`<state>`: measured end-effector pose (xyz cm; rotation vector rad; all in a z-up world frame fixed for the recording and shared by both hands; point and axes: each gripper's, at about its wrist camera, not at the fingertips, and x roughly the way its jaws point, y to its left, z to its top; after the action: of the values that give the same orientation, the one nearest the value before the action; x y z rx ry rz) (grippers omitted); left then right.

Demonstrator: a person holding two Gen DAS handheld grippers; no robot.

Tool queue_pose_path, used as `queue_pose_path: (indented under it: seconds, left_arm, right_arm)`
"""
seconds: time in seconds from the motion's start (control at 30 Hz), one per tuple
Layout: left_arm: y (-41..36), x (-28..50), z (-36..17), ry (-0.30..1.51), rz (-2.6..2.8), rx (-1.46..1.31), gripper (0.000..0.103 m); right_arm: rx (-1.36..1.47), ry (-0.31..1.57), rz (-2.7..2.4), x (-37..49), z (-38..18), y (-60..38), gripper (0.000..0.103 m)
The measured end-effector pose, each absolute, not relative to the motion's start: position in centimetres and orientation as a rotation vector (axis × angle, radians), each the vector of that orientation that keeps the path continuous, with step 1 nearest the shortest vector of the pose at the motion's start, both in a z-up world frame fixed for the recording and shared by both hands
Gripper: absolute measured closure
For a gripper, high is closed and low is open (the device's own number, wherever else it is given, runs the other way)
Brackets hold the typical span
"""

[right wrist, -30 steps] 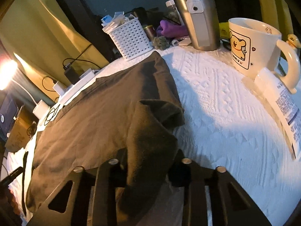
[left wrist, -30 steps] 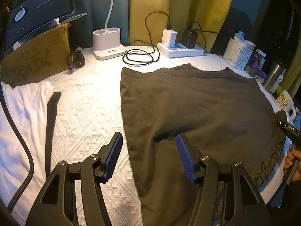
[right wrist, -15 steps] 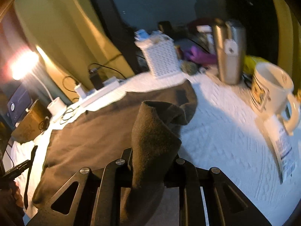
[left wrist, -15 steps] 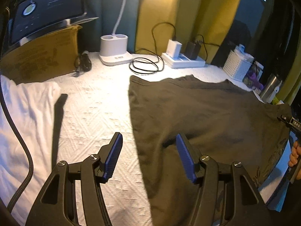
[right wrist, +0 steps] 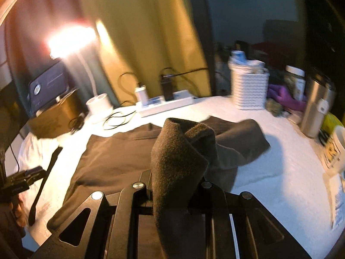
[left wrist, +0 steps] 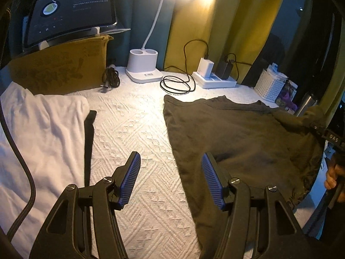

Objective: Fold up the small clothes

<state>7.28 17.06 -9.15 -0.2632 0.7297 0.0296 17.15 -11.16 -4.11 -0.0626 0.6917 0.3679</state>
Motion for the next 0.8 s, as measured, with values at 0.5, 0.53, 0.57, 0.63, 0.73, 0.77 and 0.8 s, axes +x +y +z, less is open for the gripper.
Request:
queue_pose_path:
  seconds: [0.5, 0.53, 0.57, 0.63, 0.73, 0.77, 0.8]
  left_arm:
    - [19.8, 4.8, -9.7, 0.717, 0.039, -0.307, 0.043]
    - [19.9, 4.8, -9.8, 0.718, 0.038, -0.308, 0.043]
    - [19.9, 4.7, -9.8, 0.720, 0.037, -0.307, 0.043]
    - [19.9, 4.5, -9.9, 0.722, 0.034, -0.304, 0.044]
    - [19.9, 4.4, -9.9, 0.725, 0.031, -0.300, 0.043]
    - [19.8, 4.3, -10.0, 0.726, 0.031, -0.300, 0.043]
    - [19.8, 4.2, -10.0, 0.726, 0.031, -0.301, 0.043]
  right_arm:
    - [-0.285, 0.804, 0.558, 13.2, -10.2, 1.3, 0.084]
    - [-0.302, 0.814, 0.564, 12.8, -10.7, 1.9, 0.084]
    - [-0.317, 0.823, 0.569, 12.5, -11.3, 2.4, 0.084]
    - [-0.354, 0.841, 0.579, 11.8, -12.5, 3.5, 0.084]
    - [-0.387, 0.857, 0.597, 10.9, -13.4, 4.3, 0.084]
    - [-0.395, 0.859, 0.605, 10.6, -13.6, 4.5, 0.084]
    - [-0.409, 0.859, 0.611, 10.3, -13.7, 4.8, 0.084]
